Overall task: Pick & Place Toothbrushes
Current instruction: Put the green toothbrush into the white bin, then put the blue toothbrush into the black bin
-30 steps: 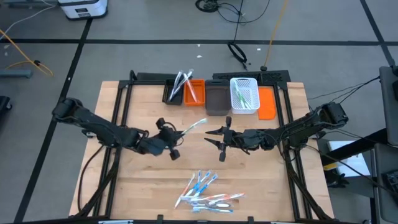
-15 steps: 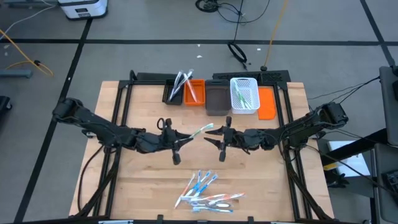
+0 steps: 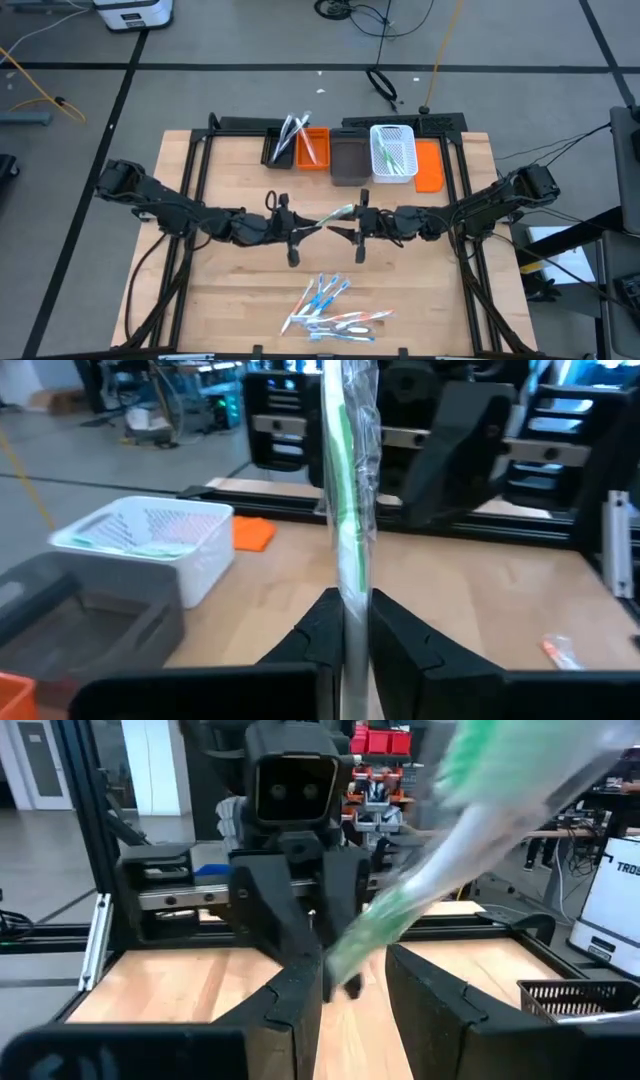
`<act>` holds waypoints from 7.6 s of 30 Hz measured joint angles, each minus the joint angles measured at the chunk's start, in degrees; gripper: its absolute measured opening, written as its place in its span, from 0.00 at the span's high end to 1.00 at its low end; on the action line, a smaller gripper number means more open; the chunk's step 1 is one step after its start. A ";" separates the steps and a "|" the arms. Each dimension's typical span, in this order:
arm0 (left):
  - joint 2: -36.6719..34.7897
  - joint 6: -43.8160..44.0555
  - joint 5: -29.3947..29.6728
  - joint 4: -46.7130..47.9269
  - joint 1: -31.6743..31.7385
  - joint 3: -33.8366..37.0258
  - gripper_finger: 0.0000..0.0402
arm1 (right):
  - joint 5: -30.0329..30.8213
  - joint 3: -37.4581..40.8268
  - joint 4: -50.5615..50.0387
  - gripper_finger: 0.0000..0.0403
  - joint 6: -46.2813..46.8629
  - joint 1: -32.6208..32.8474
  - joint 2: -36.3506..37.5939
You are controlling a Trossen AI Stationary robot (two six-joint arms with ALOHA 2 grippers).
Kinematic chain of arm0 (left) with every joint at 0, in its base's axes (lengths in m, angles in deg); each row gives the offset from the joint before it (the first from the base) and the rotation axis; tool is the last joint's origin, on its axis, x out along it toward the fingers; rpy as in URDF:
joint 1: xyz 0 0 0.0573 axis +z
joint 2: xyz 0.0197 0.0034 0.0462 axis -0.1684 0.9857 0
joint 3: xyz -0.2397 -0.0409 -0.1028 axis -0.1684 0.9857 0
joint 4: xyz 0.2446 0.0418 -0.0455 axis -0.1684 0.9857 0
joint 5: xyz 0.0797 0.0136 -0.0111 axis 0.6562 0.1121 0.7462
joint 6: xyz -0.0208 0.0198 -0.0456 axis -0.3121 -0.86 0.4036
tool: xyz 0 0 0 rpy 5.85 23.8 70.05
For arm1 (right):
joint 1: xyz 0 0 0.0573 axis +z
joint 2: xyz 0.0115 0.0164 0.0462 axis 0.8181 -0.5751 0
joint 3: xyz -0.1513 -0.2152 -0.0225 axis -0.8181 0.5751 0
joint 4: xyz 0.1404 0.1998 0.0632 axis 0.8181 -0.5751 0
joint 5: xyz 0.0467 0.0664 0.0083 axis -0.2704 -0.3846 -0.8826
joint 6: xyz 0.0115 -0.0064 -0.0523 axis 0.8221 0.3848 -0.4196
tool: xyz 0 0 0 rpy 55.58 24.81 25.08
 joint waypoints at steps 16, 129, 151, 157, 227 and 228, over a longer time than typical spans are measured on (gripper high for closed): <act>2.87 1.31 -3.35 -3.49 0.22 -0.04 0.95 | 0.04 0.00 1.23 0.75 -0.28 -0.06 0.00; -5.44 -5.06 -0.64 20.77 -1.66 0.00 0.53 | -2.91 -11.85 -82.88 0.82 21.21 -49.64 3.93; -5.44 -4.11 -0.66 21.03 -1.66 0.00 0.53 | 0.09 -11.80 -82.05 0.70 20.87 -49.57 4.26; -5.44 -3.96 -0.69 21.06 -1.66 0.00 0.53 | -5.98 -11.78 -79.35 0.71 20.29 -48.82 7.17; -5.44 -2.95 -0.62 22.38 -1.61 -0.02 0.53 | -11.43 8.21 5.08 0.71 21.20 12.99 -26.92; -5.44 -2.93 -0.62 22.37 -1.61 -0.02 0.53 | -11.43 7.98 5.21 0.71 21.11 13.06 -27.36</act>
